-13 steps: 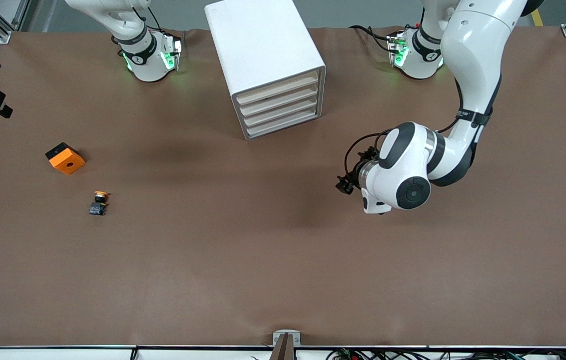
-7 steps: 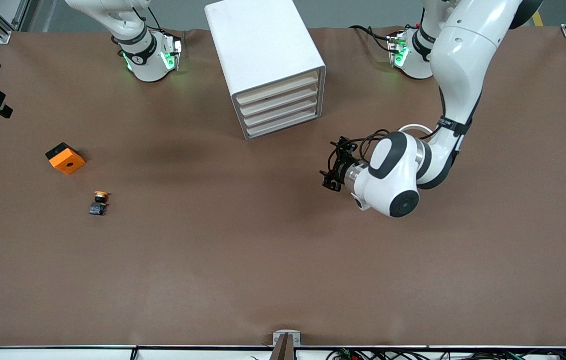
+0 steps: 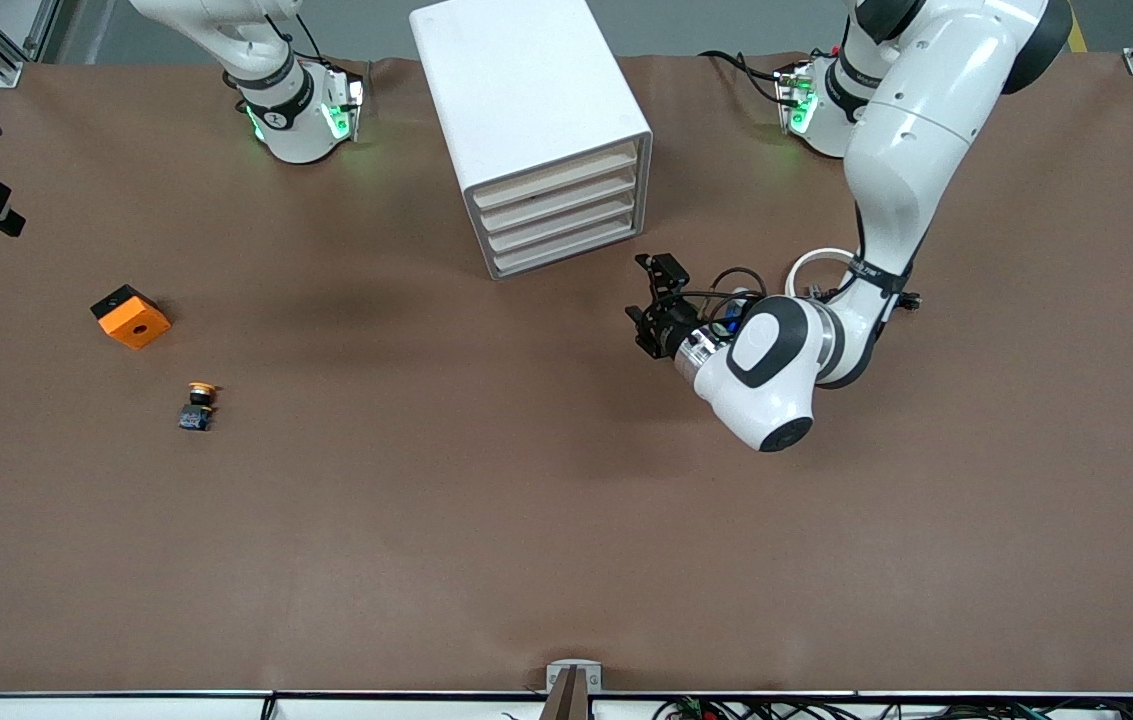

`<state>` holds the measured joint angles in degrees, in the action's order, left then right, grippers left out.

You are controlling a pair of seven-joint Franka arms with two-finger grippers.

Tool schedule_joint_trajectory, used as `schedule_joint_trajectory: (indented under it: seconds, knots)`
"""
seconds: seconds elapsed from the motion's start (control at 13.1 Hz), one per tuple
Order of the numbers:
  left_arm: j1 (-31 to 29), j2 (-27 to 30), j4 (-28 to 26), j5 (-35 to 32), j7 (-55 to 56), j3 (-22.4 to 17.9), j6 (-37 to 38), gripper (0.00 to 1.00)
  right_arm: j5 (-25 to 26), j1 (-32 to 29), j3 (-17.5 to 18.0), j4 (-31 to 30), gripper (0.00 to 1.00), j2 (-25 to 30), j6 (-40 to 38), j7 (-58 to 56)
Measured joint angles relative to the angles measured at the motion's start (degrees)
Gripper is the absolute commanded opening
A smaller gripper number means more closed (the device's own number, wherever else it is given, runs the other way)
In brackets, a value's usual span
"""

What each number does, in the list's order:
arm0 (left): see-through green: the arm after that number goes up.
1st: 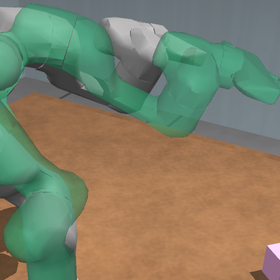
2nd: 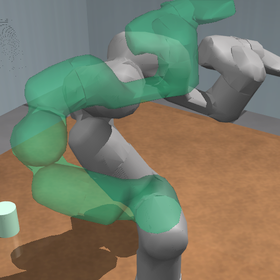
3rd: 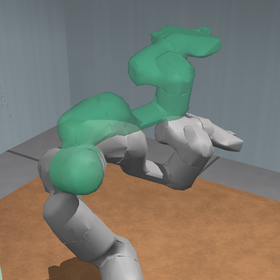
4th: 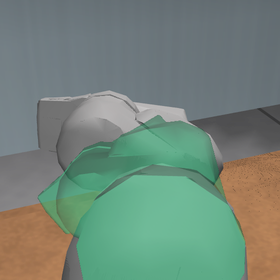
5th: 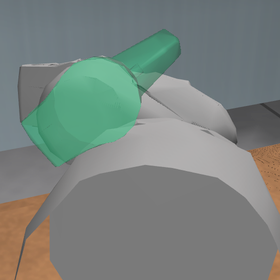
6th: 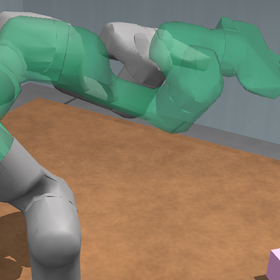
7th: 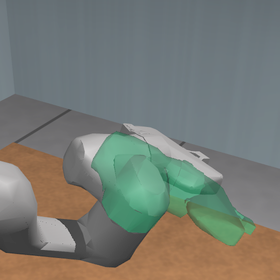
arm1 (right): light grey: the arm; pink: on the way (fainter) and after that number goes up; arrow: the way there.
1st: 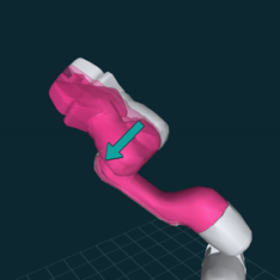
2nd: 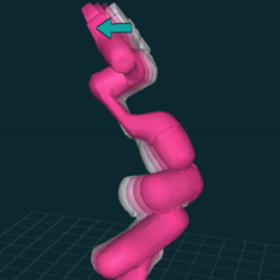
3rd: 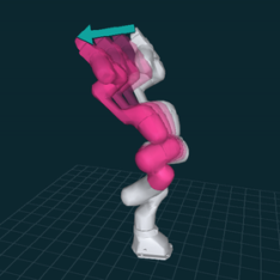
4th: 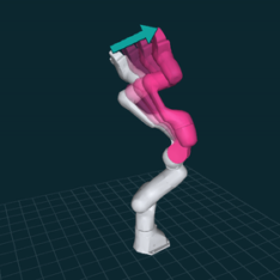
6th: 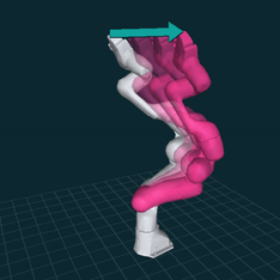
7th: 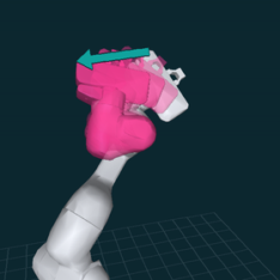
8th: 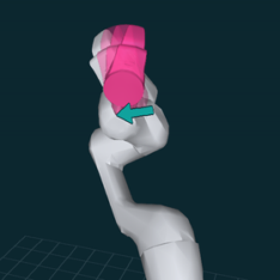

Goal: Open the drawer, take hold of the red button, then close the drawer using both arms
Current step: 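Grasp the drawer handle with the left gripper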

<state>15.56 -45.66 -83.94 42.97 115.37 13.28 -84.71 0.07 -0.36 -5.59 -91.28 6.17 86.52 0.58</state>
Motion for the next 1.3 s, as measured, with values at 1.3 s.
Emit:
schedule_joint_trajectory:
  seconds: [1.3]
  knots:
    - [9.8, -5.1, -2.3, 4.2, 8.7, 0.1, 11.1, 0.7, -0.2, 0.0, 0.1, 0.0, 1.0, 0.0, 1.0, -0.2]
